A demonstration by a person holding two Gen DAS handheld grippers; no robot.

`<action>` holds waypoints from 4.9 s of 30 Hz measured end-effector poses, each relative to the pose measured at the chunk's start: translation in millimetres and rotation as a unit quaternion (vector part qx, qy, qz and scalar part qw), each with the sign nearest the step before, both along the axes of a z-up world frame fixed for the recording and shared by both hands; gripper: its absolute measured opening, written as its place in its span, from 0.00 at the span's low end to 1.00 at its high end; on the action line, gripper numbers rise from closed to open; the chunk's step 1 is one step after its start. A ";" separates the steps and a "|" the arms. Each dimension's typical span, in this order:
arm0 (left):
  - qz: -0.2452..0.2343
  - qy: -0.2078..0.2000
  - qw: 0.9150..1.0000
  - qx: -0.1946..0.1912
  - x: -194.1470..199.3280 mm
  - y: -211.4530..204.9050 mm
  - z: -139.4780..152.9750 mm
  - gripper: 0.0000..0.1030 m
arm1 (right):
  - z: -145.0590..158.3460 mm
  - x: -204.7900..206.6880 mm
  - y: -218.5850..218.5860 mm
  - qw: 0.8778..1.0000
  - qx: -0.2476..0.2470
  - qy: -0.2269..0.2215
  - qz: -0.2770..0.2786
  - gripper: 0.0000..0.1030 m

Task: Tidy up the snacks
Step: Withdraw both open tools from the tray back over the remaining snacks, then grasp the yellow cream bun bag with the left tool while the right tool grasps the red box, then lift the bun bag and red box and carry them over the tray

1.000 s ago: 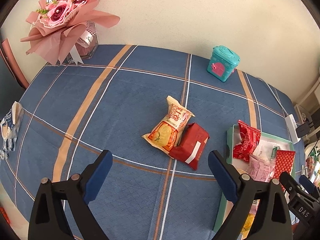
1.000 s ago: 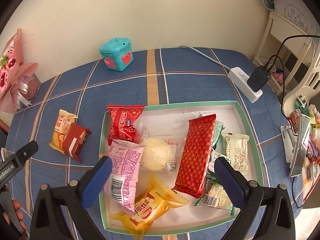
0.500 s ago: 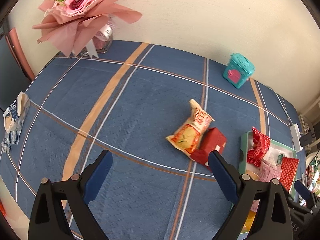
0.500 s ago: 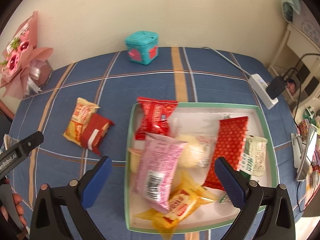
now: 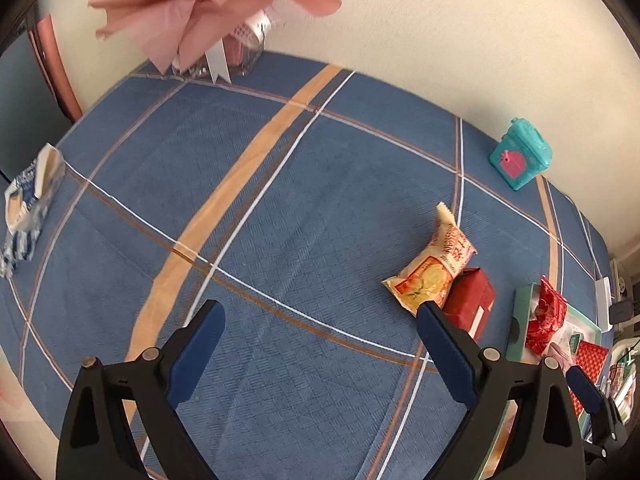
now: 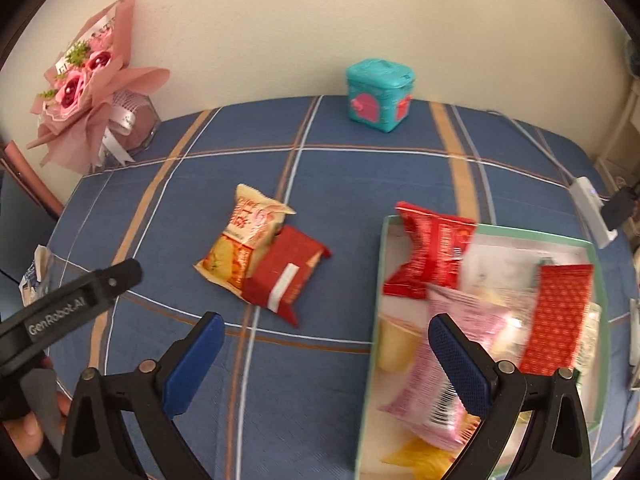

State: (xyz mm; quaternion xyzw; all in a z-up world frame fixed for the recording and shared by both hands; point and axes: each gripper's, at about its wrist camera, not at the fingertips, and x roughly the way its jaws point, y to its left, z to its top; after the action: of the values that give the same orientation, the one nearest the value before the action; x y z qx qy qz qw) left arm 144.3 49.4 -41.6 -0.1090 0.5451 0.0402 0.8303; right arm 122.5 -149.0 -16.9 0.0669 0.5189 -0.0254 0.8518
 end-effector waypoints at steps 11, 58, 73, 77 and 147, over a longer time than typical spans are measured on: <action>-0.011 0.000 0.999 -0.035 34.9 -14.9 -15.4 0.94 | -23.5 35.6 8.7 1.000 0.016 0.002 -0.013 0.84; -0.112 0.009 0.990 -0.084 65.7 -70.0 -40.2 0.28 | -66.6 61.9 -13.0 0.995 0.085 0.039 -0.036 0.41; -0.093 -0.011 0.992 -0.085 29.3 -52.8 -2.0 0.28 | -31.1 27.1 -19.7 0.997 0.067 0.017 -0.035 0.41; -0.093 -0.018 0.992 -0.085 18.3 -55.9 6.3 0.28 | -23.1 13.0 -23.3 0.997 0.067 0.016 -0.038 0.41; -0.296 -0.029 0.950 -0.096 -75.8 -227.9 39.1 0.28 | 14.9 -103.4 -182.7 0.972 0.053 0.013 -0.230 0.37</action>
State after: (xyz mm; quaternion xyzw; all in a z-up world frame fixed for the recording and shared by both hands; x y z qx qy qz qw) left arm 68.5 -178.5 -2.5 -0.0231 0.5301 -0.2626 0.8059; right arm 19.1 -331.7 -2.1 0.2295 0.5014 -0.1941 0.8113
